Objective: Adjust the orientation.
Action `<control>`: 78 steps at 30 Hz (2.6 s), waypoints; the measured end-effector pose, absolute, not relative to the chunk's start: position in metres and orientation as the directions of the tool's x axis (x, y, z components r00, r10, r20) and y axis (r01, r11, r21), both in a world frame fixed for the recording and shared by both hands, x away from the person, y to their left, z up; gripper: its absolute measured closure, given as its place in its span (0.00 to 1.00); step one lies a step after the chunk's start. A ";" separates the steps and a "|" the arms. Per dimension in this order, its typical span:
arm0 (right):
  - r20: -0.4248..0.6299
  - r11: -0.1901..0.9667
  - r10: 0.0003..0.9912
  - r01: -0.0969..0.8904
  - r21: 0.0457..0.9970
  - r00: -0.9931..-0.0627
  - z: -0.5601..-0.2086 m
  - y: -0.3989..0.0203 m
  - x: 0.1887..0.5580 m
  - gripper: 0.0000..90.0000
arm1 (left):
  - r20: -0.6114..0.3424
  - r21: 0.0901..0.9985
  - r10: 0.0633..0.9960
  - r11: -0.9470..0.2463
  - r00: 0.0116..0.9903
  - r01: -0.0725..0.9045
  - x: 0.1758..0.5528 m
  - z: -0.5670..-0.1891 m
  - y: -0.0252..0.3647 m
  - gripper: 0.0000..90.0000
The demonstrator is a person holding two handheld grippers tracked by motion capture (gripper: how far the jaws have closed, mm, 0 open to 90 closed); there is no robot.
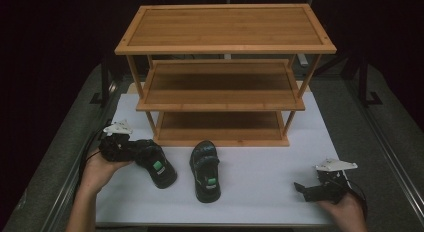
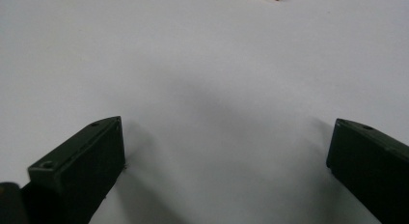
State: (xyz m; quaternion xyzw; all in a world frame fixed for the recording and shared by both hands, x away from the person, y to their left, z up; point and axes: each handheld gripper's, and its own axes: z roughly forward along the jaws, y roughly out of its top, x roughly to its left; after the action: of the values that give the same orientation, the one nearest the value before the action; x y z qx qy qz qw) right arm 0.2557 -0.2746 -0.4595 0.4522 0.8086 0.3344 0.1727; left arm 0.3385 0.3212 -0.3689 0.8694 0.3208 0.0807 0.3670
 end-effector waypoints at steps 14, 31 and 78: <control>0.023 0.367 0.847 0.616 0.697 -0.531 -0.459 -0.275 0.256 0.00 | -0.077 0.709 0.610 -0.523 0.789 0.473 0.332 -0.347 0.315 0.79; 0.023 0.367 0.847 0.616 0.697 -0.531 -0.460 -0.275 0.256 0.00 | -0.066 0.762 0.591 -0.490 0.804 0.423 0.322 -0.310 0.301 0.79; 0.025 0.365 0.847 0.616 0.698 -0.531 -0.460 -0.275 0.256 0.00 | -0.078 0.812 0.283 -0.539 0.956 0.226 0.333 -0.283 0.115 0.79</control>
State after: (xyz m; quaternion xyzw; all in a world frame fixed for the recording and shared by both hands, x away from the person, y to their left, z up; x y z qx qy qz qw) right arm 0.2555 -0.2745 -0.4595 0.4525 0.8081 0.3356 0.1722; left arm 0.3328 0.1148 -0.2831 0.8765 0.1453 0.0313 0.4578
